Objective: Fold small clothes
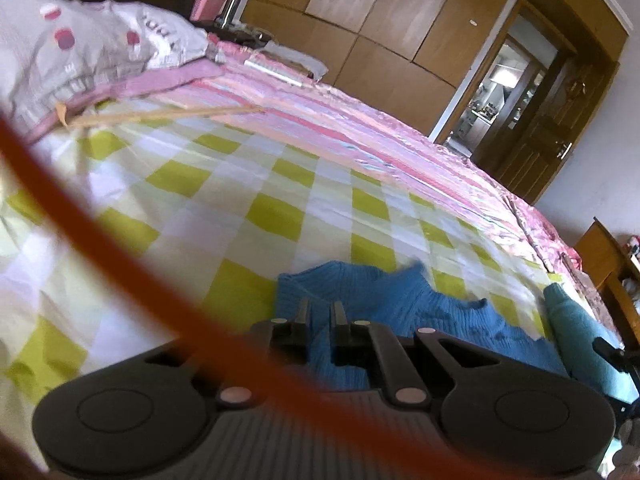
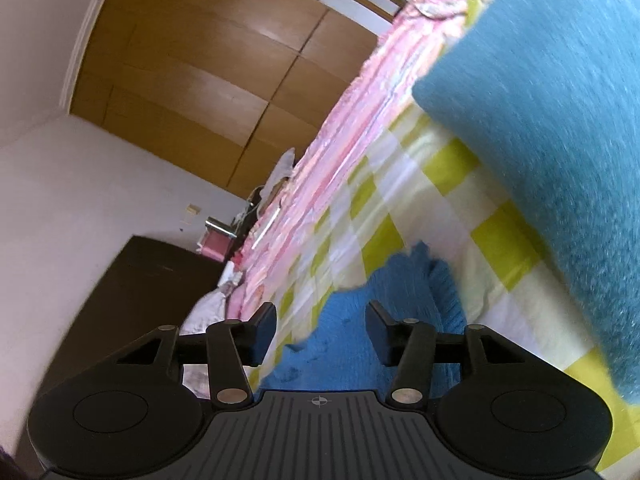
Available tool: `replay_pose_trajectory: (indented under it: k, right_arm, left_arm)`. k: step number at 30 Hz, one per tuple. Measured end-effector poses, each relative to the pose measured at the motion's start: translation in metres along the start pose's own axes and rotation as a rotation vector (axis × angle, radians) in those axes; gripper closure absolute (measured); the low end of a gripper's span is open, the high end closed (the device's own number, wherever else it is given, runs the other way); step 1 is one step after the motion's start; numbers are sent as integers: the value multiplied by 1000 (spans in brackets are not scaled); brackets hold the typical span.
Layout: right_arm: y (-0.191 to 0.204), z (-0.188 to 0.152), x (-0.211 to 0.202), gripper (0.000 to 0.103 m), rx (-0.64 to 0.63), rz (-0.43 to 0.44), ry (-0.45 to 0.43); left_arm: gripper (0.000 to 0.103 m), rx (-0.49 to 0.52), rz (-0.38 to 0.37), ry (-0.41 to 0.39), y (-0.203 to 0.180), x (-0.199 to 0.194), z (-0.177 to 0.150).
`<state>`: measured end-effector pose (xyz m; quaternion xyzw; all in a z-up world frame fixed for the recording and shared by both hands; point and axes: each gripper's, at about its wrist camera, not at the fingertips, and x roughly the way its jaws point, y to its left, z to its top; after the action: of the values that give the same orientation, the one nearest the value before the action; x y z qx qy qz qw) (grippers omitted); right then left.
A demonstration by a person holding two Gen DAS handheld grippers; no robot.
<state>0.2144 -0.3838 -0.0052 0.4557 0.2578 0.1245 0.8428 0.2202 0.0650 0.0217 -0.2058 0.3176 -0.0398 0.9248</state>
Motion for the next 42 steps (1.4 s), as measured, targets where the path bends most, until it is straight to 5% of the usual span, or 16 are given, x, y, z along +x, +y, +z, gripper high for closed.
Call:
replay_pose_trajectory:
  k: [14, 20, 25, 27, 30, 42]
  right_arm:
    - [13, -14, 5, 53, -213, -171, 15]
    - [11, -17, 9, 53, -237, -198, 26]
    - [9, -19, 10, 53, -238, -196, 30]
    - [10, -20, 9, 53, -243, -198, 32]
    - [11, -19, 9, 53, -240, -195, 35]
    - [11, -19, 9, 53, -232, -183, 46]
  left_arm:
    - [90, 229, -14, 23, -56, 27, -12]
    - [88, 186, 66, -7, -46, 38, 5]
    - [78, 205, 86, 15, -39, 45, 10]
    - [57, 202, 73, 15, -39, 46, 11]
    - [53, 225, 58, 42, -42, 52, 13]
    - [66, 303, 87, 84, -50, 58, 16]
